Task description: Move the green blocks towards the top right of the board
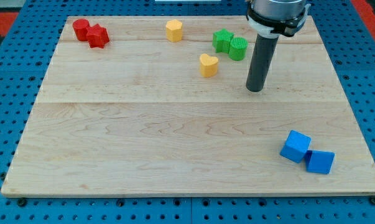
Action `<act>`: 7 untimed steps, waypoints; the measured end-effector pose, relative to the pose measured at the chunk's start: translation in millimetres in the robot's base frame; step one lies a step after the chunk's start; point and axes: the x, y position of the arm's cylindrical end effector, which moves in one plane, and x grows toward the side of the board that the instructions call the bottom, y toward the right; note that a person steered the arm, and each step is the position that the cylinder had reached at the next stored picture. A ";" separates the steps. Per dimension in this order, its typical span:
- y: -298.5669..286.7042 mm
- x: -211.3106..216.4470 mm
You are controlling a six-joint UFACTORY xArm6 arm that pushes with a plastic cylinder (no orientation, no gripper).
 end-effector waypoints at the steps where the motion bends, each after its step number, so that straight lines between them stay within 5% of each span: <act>1: 0.0 0.3; 3: -0.3 -61.4; 5: -58.2 -65.7; 7: 40.3 -114.2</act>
